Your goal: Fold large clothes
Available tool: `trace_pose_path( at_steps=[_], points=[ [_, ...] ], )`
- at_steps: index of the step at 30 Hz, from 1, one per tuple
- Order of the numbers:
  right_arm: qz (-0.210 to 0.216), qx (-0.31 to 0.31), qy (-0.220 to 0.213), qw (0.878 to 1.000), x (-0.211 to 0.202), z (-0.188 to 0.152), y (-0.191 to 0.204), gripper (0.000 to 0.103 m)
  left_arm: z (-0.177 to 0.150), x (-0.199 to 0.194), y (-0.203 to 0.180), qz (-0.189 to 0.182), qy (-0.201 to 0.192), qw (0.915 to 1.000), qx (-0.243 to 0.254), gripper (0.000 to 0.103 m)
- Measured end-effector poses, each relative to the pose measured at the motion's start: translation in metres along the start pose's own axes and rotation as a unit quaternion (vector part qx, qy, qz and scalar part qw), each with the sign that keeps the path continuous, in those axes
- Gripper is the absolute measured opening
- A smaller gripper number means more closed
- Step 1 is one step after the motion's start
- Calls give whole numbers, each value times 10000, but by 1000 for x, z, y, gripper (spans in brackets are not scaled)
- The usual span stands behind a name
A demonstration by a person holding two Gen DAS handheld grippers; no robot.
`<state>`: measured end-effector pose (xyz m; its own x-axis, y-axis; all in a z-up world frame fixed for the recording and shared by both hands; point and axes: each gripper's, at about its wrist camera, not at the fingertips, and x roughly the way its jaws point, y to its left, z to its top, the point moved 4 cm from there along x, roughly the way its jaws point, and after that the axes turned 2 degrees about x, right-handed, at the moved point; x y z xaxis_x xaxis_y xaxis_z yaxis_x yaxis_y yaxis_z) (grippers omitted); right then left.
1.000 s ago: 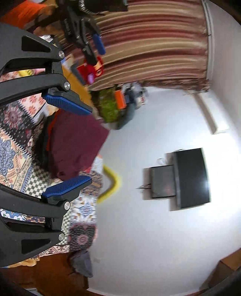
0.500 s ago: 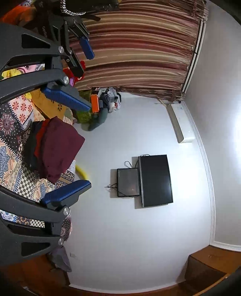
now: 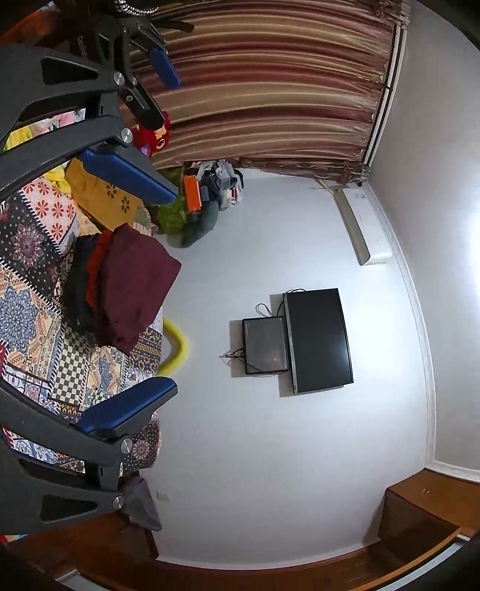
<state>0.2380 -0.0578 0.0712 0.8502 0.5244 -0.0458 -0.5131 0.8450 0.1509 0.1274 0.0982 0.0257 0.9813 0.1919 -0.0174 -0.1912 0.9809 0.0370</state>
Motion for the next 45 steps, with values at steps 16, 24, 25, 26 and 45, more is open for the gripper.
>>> trace_pose_path(
  at_steps=[16,24,25,26,45],
  points=[
    [-29,-40,219,9997,3,-12,0,94,-10,9,5,120,183,9997,-90,103],
    [-25,-22,260,9997,2,-14,-1,94,-12,14,7,115,224,9996,-157,103],
    [-25,-27,267,9996,2,-14,-1,94,-11,14,7,117,224,9996,-158,103],
    [-26,-27,272,9996,2,-13,-1,94,-11,14,7,120,225,9996,-158,103],
    [-16,-1,375,9993,3,-15,-2,94,-15,22,9,4,353,9991,-239,103]
  ],
)
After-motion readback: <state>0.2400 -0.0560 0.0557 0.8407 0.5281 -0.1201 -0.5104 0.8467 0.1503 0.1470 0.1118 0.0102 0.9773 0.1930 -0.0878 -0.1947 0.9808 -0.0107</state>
